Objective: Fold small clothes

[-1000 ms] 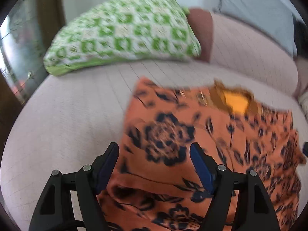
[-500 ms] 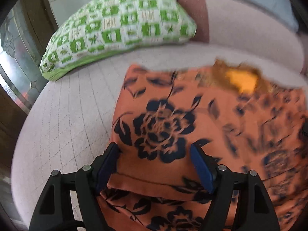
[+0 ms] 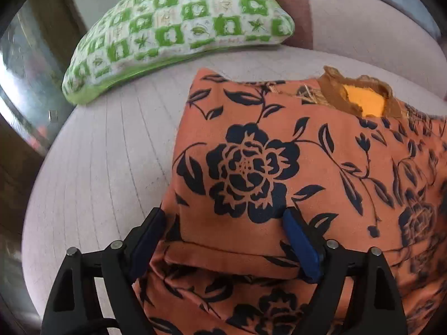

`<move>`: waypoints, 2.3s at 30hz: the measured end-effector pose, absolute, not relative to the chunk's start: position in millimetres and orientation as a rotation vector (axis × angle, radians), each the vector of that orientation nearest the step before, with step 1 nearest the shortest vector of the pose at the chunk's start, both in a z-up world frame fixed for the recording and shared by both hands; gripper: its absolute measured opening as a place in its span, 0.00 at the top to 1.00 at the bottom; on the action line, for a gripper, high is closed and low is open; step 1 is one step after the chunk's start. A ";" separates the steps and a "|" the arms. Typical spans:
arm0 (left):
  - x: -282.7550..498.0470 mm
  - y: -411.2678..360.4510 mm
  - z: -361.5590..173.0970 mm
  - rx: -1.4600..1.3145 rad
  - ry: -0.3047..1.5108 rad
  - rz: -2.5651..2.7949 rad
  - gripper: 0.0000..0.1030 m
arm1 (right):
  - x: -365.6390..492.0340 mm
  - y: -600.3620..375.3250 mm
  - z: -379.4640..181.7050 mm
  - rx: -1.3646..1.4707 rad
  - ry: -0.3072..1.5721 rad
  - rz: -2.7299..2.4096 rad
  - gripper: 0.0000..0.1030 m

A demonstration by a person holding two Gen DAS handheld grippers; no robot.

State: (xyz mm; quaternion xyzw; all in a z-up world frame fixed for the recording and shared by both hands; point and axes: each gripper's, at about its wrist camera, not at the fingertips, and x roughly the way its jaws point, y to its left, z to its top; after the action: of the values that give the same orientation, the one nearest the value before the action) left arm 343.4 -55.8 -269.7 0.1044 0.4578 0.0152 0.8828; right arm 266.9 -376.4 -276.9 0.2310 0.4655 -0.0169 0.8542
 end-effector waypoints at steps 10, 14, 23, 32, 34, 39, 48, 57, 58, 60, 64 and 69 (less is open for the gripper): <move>213.0 -55.9 -220.3 0.137 0.849 -0.124 0.15 | 119.2 -418.2 -167.2 0.546 0.776 -0.056 0.79; 145.2 -69.3 -192.3 0.134 0.815 -0.249 0.15 | 43.1 -444.5 -131.0 0.553 0.690 -0.138 0.78; 28.4 -40.0 -111.9 0.146 0.709 -0.272 0.15 | -97.2 -455.2 -72.2 0.528 0.443 -0.208 0.23; 1.9 59.7 -71.5 0.057 0.577 0.020 0.06 | -228.9 -499.2 23.5 0.644 -0.102 -0.429 0.22; 10.3 53.3 -92.0 0.072 0.673 -0.005 0.06 | -192.7 -478.1 11.4 0.609 0.037 -0.347 0.22; 17.6 43.0 -139.4 0.088 0.811 -0.032 0.06 | -85.9 -406.2 -66.2 0.535 0.494 -0.119 0.22; 13.7 49.1 -165.5 0.112 0.837 -0.005 0.06 | -54.1 -365.1 -137.1 0.528 0.775 0.062 0.24; 43.4 95.9 -181.6 0.005 0.897 0.095 0.06 | -148.8 -533.5 -69.3 0.724 0.400 -0.368 0.23; 44.9 93.4 -187.7 0.017 0.908 0.097 0.06 | -152.8 -534.9 -72.2 0.721 0.403 -0.372 0.23; 46.9 85.2 -200.3 0.039 0.924 0.102 0.07 | -147.2 -525.6 -84.0 0.712 0.456 -0.336 0.23; 51.5 73.5 -217.4 0.029 0.965 0.108 0.07 | -103.3 -475.9 -130.4 0.686 0.673 -0.181 0.23; 59.6 66.9 -237.7 0.002 1.041 0.076 0.07 | -64.9 -425.8 -189.4 0.699 0.886 -0.094 0.23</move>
State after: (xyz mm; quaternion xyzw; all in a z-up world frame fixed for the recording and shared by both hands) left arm 59.6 66.9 -237.7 0.0012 0.4973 0.0361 0.8668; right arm -64.9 -425.8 -189.4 0.3311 0.4196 -0.0446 0.8440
